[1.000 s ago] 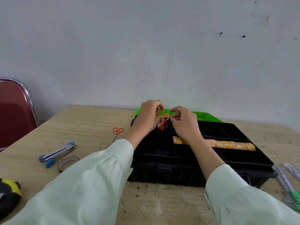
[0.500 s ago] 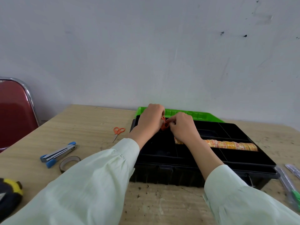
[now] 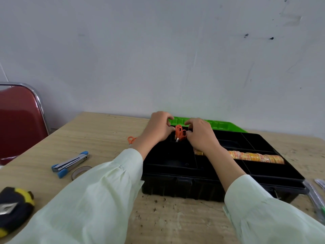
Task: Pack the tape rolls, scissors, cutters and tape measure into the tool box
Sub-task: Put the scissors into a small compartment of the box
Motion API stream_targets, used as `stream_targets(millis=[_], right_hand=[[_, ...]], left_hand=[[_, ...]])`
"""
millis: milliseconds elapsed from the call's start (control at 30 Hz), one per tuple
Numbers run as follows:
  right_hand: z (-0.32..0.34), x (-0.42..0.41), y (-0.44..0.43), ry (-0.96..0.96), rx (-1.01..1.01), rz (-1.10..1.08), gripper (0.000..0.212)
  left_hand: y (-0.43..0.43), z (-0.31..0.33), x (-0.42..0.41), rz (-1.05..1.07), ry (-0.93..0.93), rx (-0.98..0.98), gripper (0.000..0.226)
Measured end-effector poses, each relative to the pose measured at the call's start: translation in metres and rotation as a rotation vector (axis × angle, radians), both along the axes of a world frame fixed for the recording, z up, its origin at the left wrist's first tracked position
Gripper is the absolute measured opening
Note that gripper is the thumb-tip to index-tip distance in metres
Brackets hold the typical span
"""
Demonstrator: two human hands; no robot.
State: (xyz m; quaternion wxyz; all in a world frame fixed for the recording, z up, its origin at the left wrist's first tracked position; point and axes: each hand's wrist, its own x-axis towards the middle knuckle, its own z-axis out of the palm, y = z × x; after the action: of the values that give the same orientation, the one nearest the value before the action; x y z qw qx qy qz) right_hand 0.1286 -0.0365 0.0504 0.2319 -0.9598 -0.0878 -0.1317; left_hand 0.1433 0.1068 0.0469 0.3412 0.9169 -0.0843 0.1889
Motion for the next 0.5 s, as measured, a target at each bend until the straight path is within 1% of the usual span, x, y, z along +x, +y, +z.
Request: stream_targets(millis=[67, 100, 167, 233, 300, 367, 433, 500], right_hand=[[0.001, -0.003, 0.007, -0.023, 0.031, 0.045, 0.039], [0.001, -0.004, 0.012, -0.028, 0.032, 0.074, 0.040], [-0.001, -0.004, 0.023, 0.007, 0.004, 0.125, 0.047], [-0.005, -0.004, 0.033, 0.095, -0.091, 0.142, 0.055], [-0.011, -0.003, 0.038, 0.167, -0.216, 0.132, 0.058], [-0.014, -0.004, 0.039, 0.172, -0.290, 0.126, 0.058], [-0.014, -0.004, 0.039, 0.143, -0.306, 0.115, 0.058], [-0.014, -0.006, 0.039, 0.123, -0.296, 0.091, 0.060]], left_hand=[[0.016, 0.000, -0.004, 0.073, -0.051, -0.060, 0.021], [0.026, -0.002, -0.005, 0.116, -0.081, -0.094, 0.018], [0.048, -0.011, -0.007, 0.197, -0.076, -0.180, 0.020], [0.071, -0.026, -0.009, 0.280, 0.000, -0.216, 0.021], [0.092, -0.045, -0.008, 0.340, 0.090, -0.150, 0.021], [0.107, -0.064, -0.005, 0.363, 0.179, -0.079, 0.023], [0.113, -0.080, 0.001, 0.356, 0.260, -0.025, 0.035], [0.112, -0.090, 0.006, 0.327, 0.308, 0.112, 0.046]])
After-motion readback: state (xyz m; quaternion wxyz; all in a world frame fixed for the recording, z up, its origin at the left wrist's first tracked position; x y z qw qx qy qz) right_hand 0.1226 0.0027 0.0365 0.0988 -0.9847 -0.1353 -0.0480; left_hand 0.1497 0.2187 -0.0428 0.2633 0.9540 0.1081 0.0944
